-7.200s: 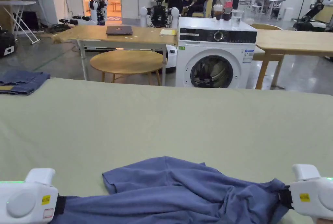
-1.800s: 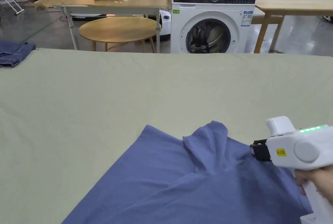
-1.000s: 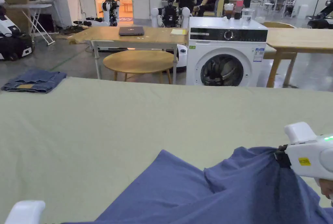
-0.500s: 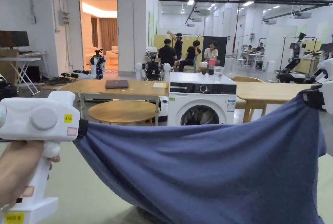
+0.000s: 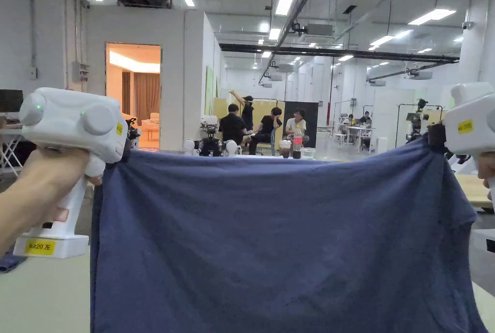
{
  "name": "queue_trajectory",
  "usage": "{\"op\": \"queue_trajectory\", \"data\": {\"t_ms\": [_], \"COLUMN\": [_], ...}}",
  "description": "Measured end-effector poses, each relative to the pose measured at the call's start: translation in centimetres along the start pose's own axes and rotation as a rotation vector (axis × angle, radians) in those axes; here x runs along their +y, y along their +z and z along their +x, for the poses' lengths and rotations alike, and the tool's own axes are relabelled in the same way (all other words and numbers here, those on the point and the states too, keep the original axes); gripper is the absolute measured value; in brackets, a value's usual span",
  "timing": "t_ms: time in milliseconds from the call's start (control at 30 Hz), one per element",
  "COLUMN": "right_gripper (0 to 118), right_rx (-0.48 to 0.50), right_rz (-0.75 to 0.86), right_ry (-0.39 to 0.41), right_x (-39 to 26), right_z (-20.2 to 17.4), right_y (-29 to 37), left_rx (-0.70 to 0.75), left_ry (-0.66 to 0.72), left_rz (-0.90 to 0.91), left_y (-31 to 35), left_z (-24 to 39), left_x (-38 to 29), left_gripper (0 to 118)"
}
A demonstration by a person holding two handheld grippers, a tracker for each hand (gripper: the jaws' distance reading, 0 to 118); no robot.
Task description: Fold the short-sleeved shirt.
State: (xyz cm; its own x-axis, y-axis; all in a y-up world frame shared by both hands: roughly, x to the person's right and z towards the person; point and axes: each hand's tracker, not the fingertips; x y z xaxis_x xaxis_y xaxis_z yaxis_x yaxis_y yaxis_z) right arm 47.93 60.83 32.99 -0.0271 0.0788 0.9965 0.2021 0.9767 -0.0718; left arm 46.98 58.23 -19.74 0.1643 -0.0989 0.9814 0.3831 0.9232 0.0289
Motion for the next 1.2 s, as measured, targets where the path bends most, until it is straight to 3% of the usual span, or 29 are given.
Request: {"op": "queue_trajectory", "data": {"t_ms": [433, 533, 667, 933, 1100, 1200], "right_gripper": [0, 0, 0, 0, 0, 0], "right_rx": [-0.063, -0.033, -0.062, -0.053, -0.012, 0.002], "right_rz": [-0.013, -0.004, -0.022, -0.160, -0.243, -0.302], "right_ry": [0.030, -0.069, -0.013, 0.017, -0.028, 0.005], "right_x": [3.6, 3.8, 2.3, -7.8, -16.4, -21.3], "right_z": [-3.6, -4.0, -4.9, -4.6, -3.8, -3.5], "right_y": [-12.7, -14.8, -17.9, -21.4, -18.4, -14.6], "left_rx": [0.124, 0.166, 0.164, 0.102, 0.053, 0.029], "left_ry": [-0.061, -0.073, -0.061, -0.064, -0.078, -0.079], "left_rz": [0.016, 0.006, -0.005, -0.124, -0.205, -0.229], "left_y": [-10.7, -13.5, -17.0, -22.2, -21.3, -19.3], "left_z": [1.2, 1.8, 2.7, 4.3, 4.4, 4.0], "left_x": [5.0, 4.7, 3.0, -5.7, -13.6, -18.3], "left_gripper": [0, 0, 0, 0, 0, 0]}}
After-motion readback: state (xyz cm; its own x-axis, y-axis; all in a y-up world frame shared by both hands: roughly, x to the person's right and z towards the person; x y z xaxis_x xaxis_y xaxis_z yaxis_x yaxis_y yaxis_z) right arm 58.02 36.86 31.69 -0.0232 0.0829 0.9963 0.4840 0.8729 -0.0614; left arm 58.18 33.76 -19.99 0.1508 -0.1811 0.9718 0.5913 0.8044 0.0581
